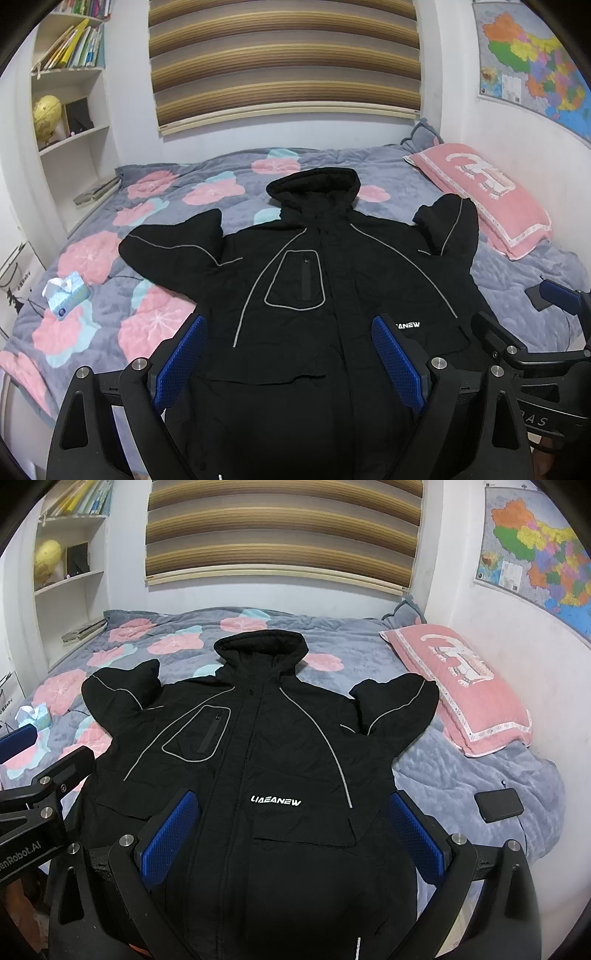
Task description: Fold large clothes
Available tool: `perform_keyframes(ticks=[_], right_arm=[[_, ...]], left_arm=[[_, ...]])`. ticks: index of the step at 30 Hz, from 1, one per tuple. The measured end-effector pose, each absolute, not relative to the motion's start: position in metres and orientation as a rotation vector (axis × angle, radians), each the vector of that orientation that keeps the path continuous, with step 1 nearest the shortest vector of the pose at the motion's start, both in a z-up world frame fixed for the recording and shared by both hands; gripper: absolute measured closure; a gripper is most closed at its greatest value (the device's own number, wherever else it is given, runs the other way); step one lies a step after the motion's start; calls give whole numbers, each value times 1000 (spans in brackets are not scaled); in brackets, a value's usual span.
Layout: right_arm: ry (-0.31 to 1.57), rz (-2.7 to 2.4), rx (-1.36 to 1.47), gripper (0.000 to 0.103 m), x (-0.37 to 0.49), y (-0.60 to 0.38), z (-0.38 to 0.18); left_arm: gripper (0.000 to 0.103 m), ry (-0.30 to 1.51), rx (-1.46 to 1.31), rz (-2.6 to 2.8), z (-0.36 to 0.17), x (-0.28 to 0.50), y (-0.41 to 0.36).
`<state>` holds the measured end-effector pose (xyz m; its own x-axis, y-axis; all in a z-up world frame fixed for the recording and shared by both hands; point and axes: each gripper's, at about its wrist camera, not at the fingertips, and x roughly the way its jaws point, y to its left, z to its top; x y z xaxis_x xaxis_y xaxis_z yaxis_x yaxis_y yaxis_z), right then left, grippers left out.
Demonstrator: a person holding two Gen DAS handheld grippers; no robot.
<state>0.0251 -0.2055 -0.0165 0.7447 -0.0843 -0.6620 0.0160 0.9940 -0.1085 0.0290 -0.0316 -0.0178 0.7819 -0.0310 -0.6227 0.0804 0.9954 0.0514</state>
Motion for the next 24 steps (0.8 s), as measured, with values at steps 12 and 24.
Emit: perform_keyframes(ticks=[12,24], right_arm=[[737,-55,-95,0,27,-208,-19],[761,-62,-62,0,41,-231,-27]], left_arm=[[11,678,71,-59,-21,31,-30],[11,710,106,-74,-25,48,-58]])
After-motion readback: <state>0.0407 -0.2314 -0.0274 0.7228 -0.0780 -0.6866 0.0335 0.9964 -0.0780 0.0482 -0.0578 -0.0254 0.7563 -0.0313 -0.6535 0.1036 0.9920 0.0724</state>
